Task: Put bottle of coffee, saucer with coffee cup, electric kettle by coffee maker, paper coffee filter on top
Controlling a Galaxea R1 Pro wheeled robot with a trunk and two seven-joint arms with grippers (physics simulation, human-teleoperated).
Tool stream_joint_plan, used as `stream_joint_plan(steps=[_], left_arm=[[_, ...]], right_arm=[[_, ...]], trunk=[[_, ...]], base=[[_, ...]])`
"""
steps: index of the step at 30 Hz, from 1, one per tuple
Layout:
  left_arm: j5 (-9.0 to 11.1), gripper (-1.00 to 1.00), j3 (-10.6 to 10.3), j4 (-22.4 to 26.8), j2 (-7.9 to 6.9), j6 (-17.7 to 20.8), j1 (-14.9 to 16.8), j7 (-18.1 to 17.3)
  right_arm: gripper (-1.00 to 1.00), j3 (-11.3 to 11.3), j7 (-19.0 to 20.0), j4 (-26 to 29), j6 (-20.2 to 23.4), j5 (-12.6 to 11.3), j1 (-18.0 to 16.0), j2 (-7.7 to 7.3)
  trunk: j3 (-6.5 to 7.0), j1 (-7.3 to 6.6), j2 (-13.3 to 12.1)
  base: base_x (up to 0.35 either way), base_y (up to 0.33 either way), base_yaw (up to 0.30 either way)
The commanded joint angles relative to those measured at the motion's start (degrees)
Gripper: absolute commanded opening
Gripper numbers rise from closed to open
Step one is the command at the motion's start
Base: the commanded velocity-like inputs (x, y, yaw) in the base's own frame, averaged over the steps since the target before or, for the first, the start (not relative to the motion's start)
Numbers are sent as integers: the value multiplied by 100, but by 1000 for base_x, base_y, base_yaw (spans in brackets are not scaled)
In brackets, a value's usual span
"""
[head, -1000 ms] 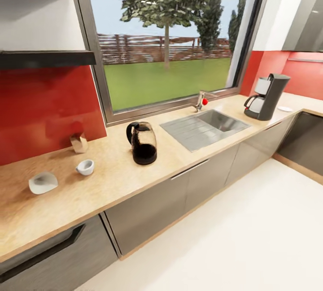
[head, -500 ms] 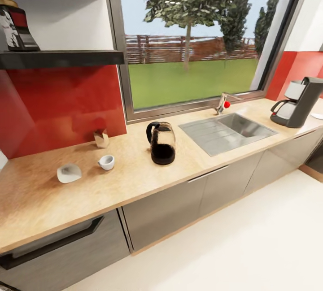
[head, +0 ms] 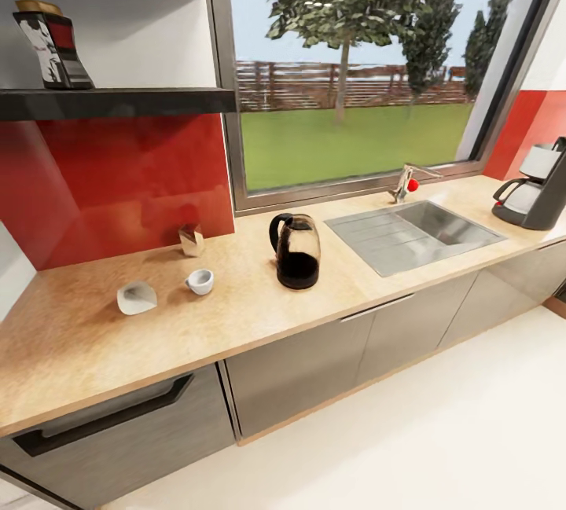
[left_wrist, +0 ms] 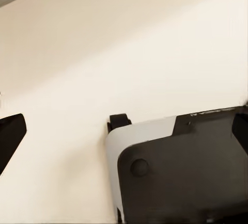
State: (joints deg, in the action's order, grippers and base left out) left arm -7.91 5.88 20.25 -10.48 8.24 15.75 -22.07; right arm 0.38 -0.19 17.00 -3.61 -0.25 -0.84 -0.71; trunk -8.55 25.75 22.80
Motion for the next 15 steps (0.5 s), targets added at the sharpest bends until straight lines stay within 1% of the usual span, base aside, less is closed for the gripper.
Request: stream_joint_plan(steps=[1,3,7,11,15], left_arm=[[-144,100,54,17,-54,86,4,-138],[-219,100,58,20,-120,126,5,-216],[-278,100,76,24,-177,156,10,-268],[-287,100,92,105,-172,177,49,-279],[-293,100,80,418,-124,201,64,-280]], right_arm=[[100,2,-4,1,-19,-7,-4,0],[100,0,-6,17,-22,-13,-4,0],[100,-9,-12,40,-25,-27,-4,13],[100,-11,-3,42,-26,-34,-4,17],[100,-11,3,36,-32,-36,-4,18]], trunk=[[-12,3,11],[-12,3,11],[-12,3,11],[-12,3,11],[-12,3,11]], base=[[0,0,0],[0,0,0],[0,0,0],[0,0,0],[-2,0,0]])
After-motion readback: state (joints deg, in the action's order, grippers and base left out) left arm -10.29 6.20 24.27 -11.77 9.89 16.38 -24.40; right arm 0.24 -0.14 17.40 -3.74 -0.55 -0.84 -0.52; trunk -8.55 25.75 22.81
